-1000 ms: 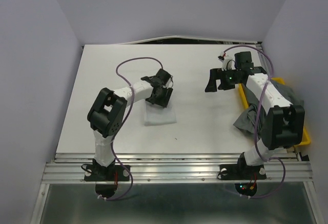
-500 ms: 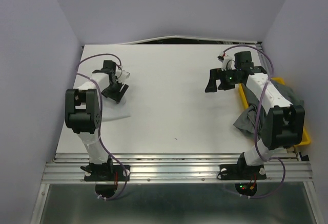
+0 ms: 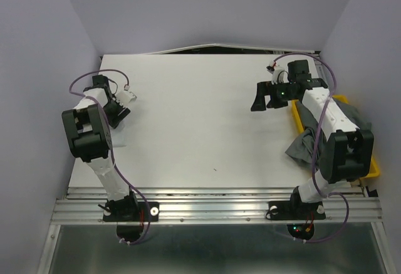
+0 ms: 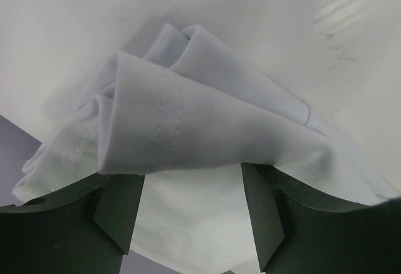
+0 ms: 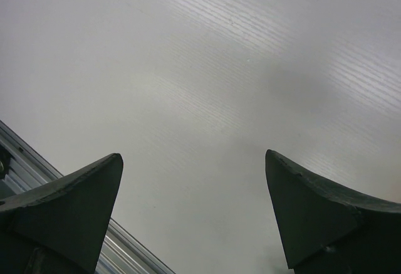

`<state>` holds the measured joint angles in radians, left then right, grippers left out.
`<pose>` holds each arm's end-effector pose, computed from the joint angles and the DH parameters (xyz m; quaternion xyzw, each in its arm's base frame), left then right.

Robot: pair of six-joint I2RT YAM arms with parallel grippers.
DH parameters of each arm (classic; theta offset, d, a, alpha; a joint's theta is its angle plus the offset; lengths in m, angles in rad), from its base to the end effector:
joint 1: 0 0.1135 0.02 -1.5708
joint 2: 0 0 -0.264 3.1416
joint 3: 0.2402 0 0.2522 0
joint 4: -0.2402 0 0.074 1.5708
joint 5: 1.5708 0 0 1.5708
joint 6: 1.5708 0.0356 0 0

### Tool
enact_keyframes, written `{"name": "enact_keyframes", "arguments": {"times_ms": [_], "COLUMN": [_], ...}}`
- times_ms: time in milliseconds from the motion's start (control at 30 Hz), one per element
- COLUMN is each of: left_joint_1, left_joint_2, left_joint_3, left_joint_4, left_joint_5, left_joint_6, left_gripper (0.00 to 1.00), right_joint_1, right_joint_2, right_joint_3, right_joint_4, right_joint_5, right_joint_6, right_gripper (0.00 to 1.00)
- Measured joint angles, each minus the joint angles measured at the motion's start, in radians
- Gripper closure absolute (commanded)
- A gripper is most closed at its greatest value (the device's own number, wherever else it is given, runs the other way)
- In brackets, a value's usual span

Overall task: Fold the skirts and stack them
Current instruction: Neatly place the folded skirt to the corner

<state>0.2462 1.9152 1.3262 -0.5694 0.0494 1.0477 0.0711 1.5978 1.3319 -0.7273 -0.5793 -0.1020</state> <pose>0.3787 0.0934 0.1754 0.3864 0.8990 0.1041 0.1779 0.3337 0.0433 0.2840 -0.1604 0.9082 0.2695 0.2771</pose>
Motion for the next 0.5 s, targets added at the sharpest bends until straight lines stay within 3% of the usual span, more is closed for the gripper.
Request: {"name": "enact_keyframes", "arguments": {"times_ms": [500], "left_joint_1": [0.024], "left_joint_2": [0.013], "left_joint_3": [0.097], "left_joint_4": [-0.065], "left_joint_5": [0.036], "left_joint_6": [0.064], "left_gripper": [0.23], "right_joint_1": [0.000], "right_joint_2": [0.000], "right_joint_3": [0.068], "right_joint_4": [-0.037], "right_joint_5": [-0.009], "right_joint_6": [0.005], "right_gripper": [0.00]}}
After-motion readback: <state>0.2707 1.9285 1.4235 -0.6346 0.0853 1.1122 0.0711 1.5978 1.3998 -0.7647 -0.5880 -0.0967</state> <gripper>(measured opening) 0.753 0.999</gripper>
